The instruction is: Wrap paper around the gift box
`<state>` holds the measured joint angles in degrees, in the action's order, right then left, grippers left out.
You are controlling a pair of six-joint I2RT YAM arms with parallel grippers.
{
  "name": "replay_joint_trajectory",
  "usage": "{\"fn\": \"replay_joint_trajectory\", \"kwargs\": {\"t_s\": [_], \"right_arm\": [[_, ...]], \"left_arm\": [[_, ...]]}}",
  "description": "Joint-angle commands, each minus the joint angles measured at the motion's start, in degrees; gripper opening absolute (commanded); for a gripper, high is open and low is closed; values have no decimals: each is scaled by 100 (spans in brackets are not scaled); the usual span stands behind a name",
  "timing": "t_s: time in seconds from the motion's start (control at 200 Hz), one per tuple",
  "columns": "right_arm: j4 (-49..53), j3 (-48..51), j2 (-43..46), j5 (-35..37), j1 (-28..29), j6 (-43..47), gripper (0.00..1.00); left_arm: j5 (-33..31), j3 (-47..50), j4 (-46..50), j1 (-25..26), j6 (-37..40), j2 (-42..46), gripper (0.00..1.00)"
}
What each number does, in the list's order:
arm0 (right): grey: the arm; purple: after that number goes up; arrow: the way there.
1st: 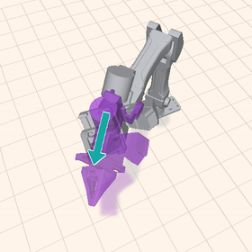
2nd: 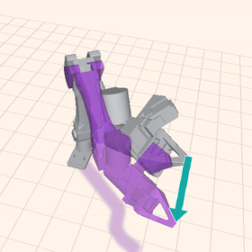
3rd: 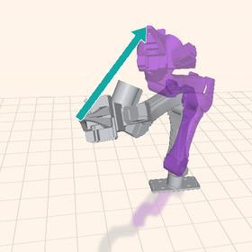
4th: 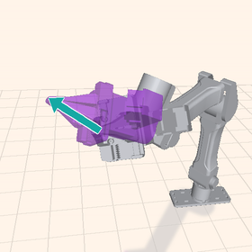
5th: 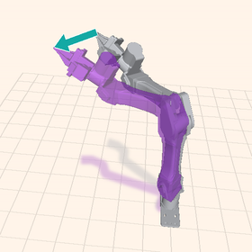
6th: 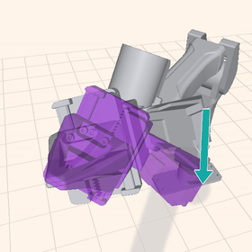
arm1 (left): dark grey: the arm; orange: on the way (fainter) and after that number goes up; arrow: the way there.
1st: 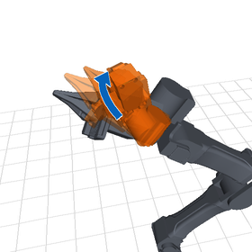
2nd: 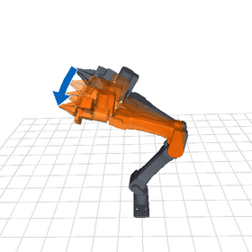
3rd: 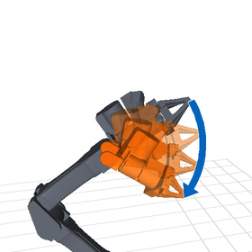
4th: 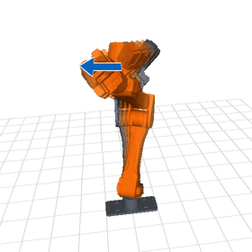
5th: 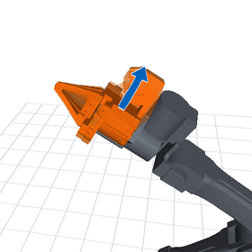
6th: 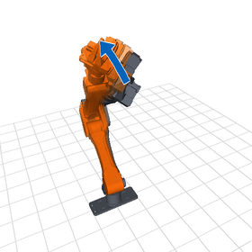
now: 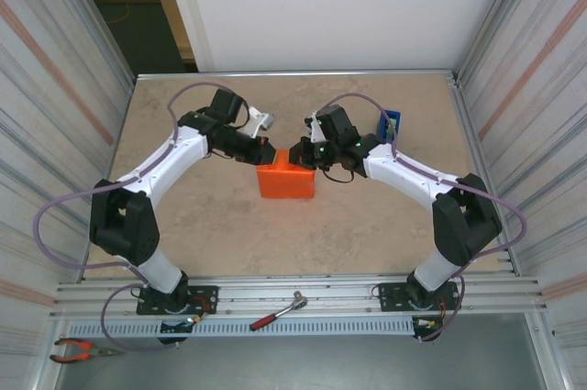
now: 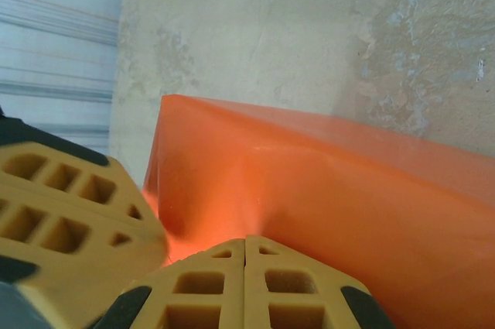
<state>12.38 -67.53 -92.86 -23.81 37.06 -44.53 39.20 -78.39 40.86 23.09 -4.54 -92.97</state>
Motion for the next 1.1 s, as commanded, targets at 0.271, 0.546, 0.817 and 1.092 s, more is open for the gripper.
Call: {"fn": "replay_joint_trajectory", "kwargs": {"t_s": [0.271,0.546,0.817,1.092], "right_arm": [[476,470,-130,324,34,88,0],[411,511,-126,325,-4,80,0],[396,517,-153,250,-89,76,0],[426,377,485,380,-49,46,0]], "left_arm": [[455,-770,91,-33,-209,-315,13],[275,-162,145,46,32,-138,14],[88,299,136,88,118,-5,15],[-54,464,106,108,134,-2,15]]}}
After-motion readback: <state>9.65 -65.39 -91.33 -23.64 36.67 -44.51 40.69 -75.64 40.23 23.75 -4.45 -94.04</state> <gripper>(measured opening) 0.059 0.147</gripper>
